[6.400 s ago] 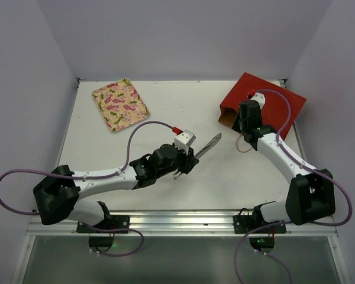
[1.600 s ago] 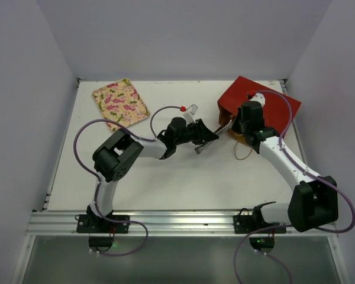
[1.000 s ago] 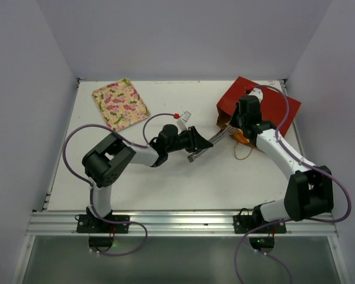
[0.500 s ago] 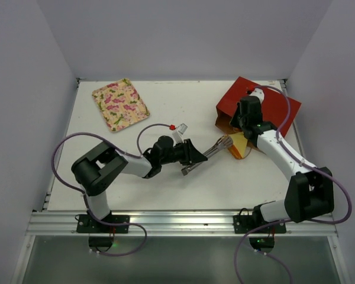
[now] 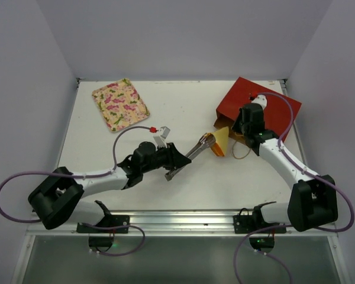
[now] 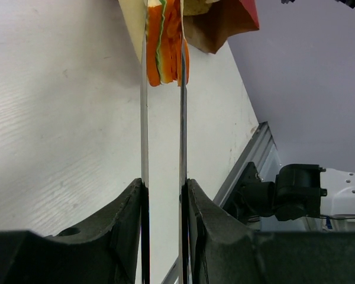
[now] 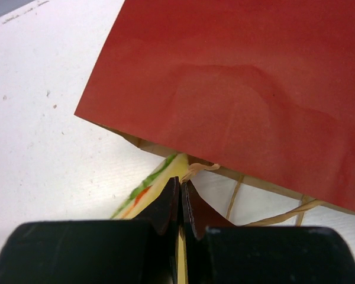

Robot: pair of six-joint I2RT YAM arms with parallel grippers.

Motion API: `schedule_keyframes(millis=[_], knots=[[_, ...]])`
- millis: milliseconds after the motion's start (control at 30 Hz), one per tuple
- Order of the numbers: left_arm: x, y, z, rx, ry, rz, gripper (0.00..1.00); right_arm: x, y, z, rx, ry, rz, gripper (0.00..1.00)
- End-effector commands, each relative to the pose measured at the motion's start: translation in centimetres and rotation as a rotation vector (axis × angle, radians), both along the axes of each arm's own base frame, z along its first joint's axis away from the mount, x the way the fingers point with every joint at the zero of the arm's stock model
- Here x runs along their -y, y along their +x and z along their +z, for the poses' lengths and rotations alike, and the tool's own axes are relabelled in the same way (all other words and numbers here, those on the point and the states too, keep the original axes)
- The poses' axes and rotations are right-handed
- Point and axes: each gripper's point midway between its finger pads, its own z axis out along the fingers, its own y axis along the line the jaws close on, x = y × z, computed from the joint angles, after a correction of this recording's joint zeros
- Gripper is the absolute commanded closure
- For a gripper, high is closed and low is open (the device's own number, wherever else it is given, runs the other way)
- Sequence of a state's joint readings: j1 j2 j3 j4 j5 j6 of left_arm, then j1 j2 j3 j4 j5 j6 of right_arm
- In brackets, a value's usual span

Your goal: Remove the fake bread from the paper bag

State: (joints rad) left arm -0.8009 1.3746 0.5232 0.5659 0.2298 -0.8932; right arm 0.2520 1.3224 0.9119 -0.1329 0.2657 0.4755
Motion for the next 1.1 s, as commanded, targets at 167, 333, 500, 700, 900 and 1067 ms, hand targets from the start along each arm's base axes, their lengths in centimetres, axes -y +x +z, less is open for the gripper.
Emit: schedule_keyframes(millis=[167,333,500,700,900,1067], knots=[[-5.5,1.2,0.0,0.097,0.127,0.163,0.68,-0.6,-0.1,-0.7,0.053,0.061,0.011,1.00],[-8.1,2.7,2.0,0.131,0.221,0.236,0.69,-1.1,-0.3,-0.7,0.086,0.090,0.036,1.00],[-10.4,4.2,3.1,0.140,0.244,0.258,0.71,-1.3,-0.7,-2.2,0.063,0.095,0.050,1.00],[-14.2,7.6,5.1,0.155,0.270,0.316,0.71,-1.9,-0.9,-4.1,0.046,0.118,0.072,1.00],[-18.5,10.3,7.2,0.167,0.353,0.430,0.71,-2.5,-0.9,-4.2,0.082,0.151,0.092,1.00],[-20.4,12.4,8.1,0.167,0.366,0.467,0.71,-2.9,-1.2,-4.6,0.093,0.170,0.113,1.00]])
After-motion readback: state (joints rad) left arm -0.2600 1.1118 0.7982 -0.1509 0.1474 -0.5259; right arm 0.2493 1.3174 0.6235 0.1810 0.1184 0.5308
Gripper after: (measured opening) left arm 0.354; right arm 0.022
